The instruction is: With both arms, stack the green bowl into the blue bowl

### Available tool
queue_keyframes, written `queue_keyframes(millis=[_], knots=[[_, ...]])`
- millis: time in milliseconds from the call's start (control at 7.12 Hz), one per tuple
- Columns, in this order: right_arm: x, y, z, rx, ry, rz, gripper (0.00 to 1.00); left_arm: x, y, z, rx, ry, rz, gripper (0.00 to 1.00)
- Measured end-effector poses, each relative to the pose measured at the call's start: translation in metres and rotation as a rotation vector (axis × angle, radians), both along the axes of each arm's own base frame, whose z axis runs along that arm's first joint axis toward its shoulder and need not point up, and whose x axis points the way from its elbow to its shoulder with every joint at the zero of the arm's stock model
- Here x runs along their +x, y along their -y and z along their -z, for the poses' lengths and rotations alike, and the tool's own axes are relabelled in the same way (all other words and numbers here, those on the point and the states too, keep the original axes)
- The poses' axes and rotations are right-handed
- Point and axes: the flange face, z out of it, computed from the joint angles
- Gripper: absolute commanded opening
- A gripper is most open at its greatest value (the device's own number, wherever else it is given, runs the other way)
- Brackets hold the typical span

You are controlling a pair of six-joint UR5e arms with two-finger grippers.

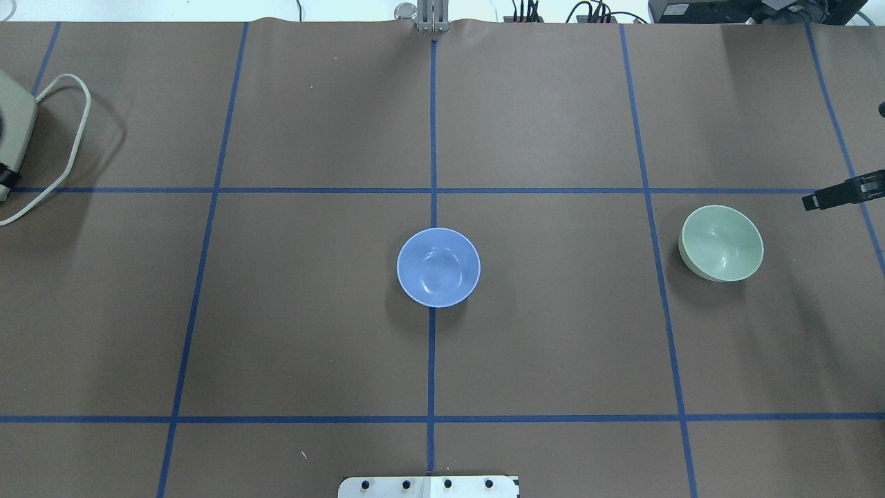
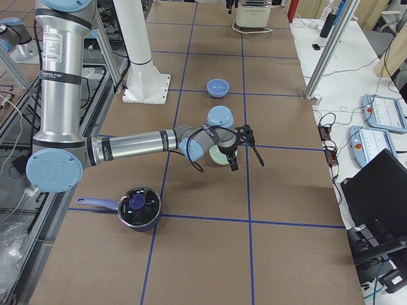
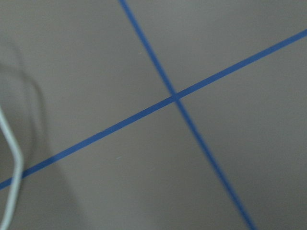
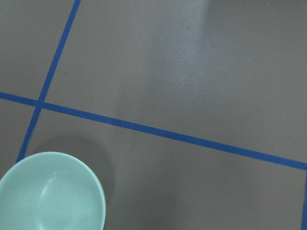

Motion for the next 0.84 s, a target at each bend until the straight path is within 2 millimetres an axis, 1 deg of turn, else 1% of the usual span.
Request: queue_keyframes(millis=[140, 281, 421, 561, 702, 842], knots=[[-0.008, -0.001, 0.002, -0.002, 0.005, 0.005, 1.00, -0.067, -0.009, -0.049, -0.001, 0.016, 0.005, 0.98], [-0.016, -0.002, 0.004, -0.001, 0.004, 0.014, 1.00, -0.118, -0.032, -0.095, -0.034, 0.023, 0.027, 0.98], [-0.026, -0.004, 0.002, 0.002, -0.005, 0.026, 0.99, -0.157, -0.058, -0.129, -0.073, 0.016, 0.078, 0.98], [-0.039, -0.004, -0.003, 0.004, -0.025, 0.038, 0.96, -0.187, -0.076, -0.143, -0.098, -0.011, 0.141, 0.98], [-0.054, -0.002, -0.010, 0.003, -0.045, 0.051, 0.90, -0.201, -0.084, -0.149, -0.116, -0.047, 0.181, 0.98], [-0.067, 0.000, -0.016, -0.001, -0.057, 0.068, 0.81, -0.206, -0.087, -0.150, -0.121, -0.064, 0.199, 0.98]])
